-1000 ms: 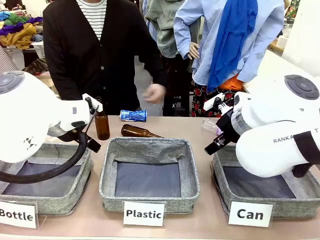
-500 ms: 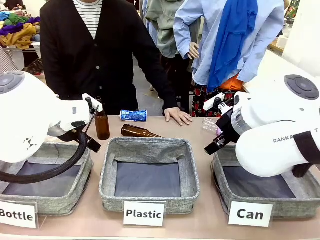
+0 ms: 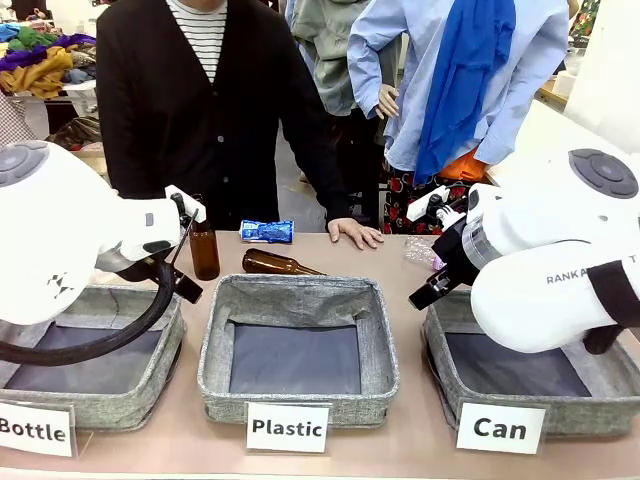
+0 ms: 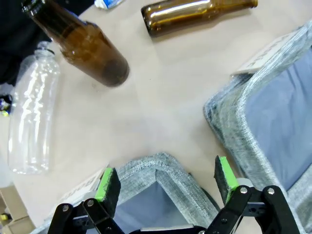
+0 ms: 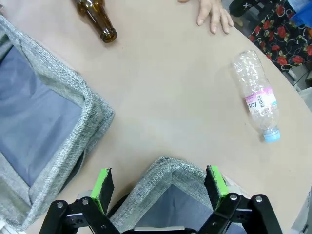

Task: Sort the can waste into the basket.
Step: Pick up the can waste from the table and place it in the right Fabric basket.

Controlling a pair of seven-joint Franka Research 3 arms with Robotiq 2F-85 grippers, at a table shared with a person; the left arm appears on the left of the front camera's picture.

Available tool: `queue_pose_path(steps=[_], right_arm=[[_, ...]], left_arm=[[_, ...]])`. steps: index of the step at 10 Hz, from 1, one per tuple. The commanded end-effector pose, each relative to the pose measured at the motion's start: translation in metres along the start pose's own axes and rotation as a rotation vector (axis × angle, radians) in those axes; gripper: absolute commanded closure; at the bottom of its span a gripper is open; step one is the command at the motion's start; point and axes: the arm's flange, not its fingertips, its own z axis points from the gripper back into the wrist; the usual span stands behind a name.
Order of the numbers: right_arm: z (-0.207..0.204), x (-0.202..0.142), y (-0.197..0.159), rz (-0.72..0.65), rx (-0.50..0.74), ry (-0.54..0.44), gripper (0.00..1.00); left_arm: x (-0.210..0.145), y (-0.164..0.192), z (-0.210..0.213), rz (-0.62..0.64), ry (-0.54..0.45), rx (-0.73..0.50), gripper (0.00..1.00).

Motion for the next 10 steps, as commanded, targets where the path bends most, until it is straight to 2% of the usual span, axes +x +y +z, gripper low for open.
queue_pose_path(steps=[1, 3, 5, 6, 7, 10], right_arm=[[0.036, 0.013, -0.005, -0.119, 0.091, 0.053, 0.00], [0.082, 0.018, -0.022, -0.392, 0.221, 0.116, 0.00], [0.133, -0.009, -0.056, -0.458, 0.545, 0.118, 0.00], [0.153, -0.029, -0.080, -0.539, 0.648, 0.061, 0.00], [0.165, -0.052, -0.102, -0.602, 0.732, -0.008, 0.00], [0.166, -0.137, -0.159, -0.864, 0.909, -0.219, 0.00]], left_arm=[[0.015, -0.006, 0.048, 0.030, -0.075, -0.125, 0.00], [0.021, 0.001, 0.103, 0.209, -0.067, -0.276, 0.00], [-0.006, 0.034, 0.150, 0.276, -0.064, -0.532, 0.00], [-0.029, 0.070, 0.167, 0.378, -0.123, -0.551, 0.00], [-0.055, 0.103, 0.176, 0.468, -0.177, -0.620, 0.00], [-0.152, 0.177, 0.169, 0.837, -0.342, -0.683, 0.00]])
